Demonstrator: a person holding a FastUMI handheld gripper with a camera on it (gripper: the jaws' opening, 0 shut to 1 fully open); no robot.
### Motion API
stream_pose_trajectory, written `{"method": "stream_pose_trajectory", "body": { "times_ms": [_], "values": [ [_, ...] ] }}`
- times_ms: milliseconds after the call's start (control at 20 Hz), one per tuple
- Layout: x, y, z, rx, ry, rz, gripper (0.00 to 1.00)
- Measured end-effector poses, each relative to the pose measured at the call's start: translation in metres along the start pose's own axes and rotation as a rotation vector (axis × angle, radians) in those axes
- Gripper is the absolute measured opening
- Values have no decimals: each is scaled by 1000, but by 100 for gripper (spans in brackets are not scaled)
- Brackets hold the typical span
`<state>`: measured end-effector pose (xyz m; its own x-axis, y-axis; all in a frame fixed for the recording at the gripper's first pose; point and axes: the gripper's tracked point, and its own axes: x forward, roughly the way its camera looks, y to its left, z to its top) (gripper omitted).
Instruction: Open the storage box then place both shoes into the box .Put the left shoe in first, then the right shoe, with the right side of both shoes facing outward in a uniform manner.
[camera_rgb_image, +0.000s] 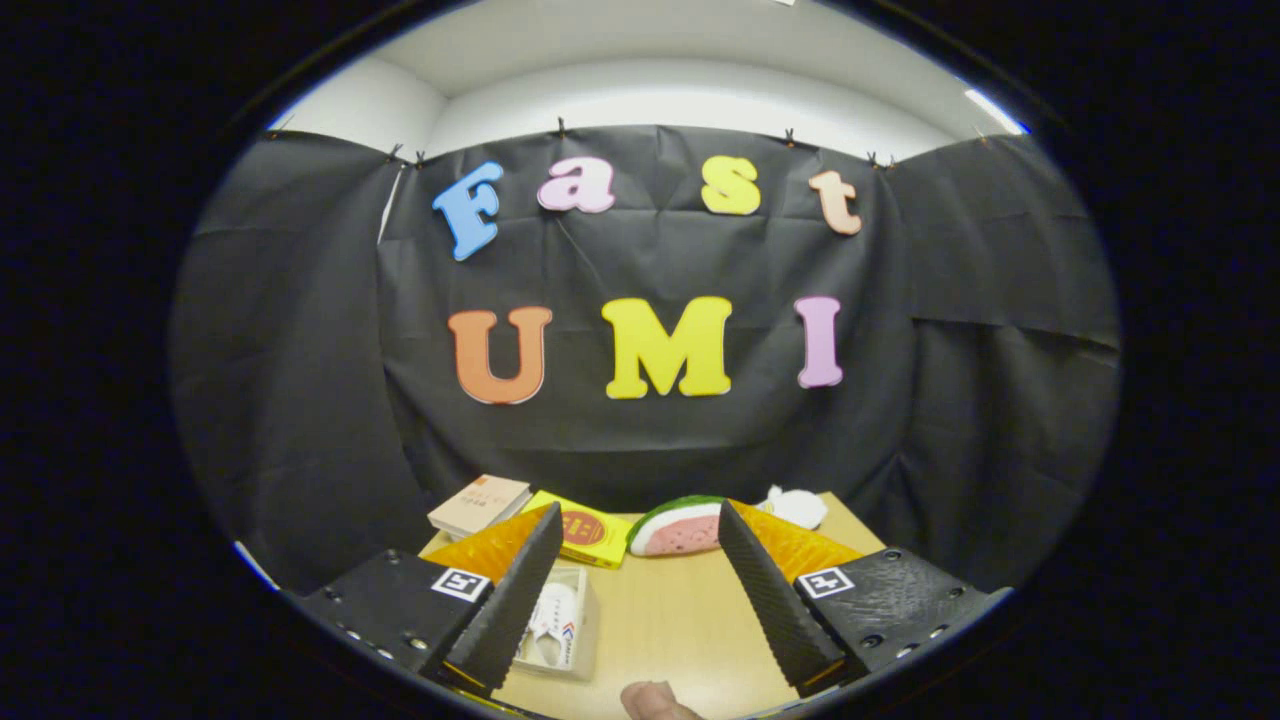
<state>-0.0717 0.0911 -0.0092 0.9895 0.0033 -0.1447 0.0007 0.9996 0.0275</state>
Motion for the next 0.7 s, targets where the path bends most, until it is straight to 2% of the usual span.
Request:
{"method": "stream_pose_trajectory", "body": {
  "times_ms": [150, 300, 450, 700],
  "values": [
    [-18, -16, 33, -27, -83, 21, 95],
    [-49, -34, 33, 8, -95, 33, 95],
    [-60, -51, 25, 30, -85, 28, 95],
    [-79, -53, 16, 72, -64, 47, 96]
  ]
}}
